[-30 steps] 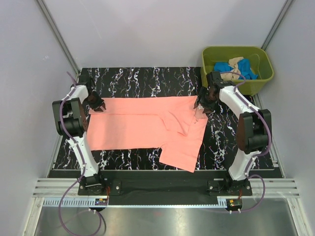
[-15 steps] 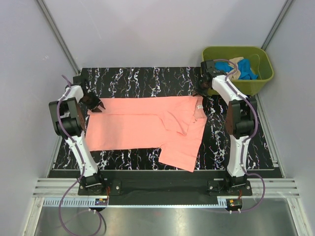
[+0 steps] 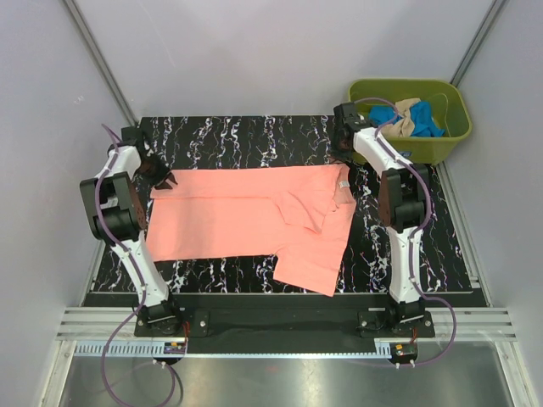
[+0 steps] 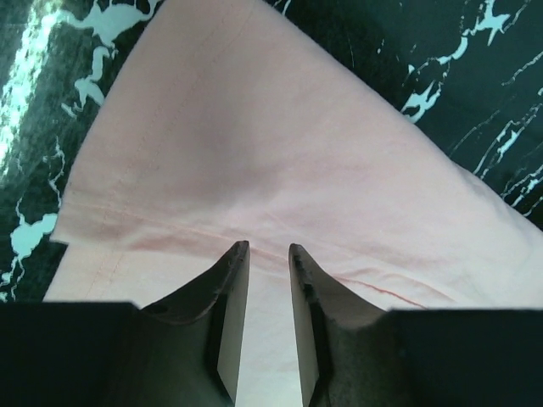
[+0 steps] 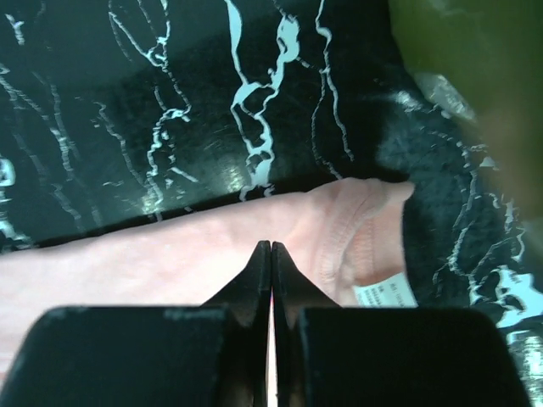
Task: Fold and stack the t-shirts
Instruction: Fold the tshirt
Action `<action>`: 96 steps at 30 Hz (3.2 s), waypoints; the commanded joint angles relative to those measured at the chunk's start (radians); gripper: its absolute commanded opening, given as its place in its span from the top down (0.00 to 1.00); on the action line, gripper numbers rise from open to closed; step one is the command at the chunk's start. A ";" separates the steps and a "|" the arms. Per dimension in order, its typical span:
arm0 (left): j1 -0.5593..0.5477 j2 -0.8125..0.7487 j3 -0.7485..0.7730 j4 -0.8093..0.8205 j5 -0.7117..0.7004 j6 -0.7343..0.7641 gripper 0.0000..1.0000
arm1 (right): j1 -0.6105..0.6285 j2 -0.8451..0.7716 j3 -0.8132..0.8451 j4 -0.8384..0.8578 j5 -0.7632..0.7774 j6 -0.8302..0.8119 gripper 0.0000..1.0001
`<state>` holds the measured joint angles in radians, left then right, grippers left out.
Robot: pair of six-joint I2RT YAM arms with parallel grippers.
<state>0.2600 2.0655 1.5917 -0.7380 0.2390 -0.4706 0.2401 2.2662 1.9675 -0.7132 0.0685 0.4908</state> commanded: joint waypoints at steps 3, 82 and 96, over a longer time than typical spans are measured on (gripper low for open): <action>0.002 -0.105 -0.035 0.092 -0.050 -0.043 0.69 | 0.082 -0.051 -0.044 0.027 0.243 -0.161 1.00; 0.119 -0.085 0.027 0.008 -0.217 0.050 0.56 | 0.058 0.036 0.188 -0.045 0.011 -0.136 0.53; 0.150 0.030 0.060 -0.018 -0.237 0.046 0.47 | 0.036 0.110 0.225 -0.042 -0.033 -0.139 0.50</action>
<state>0.3954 2.0846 1.6146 -0.7673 0.0284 -0.4400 0.2687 2.3619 2.1433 -0.7685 0.0410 0.3595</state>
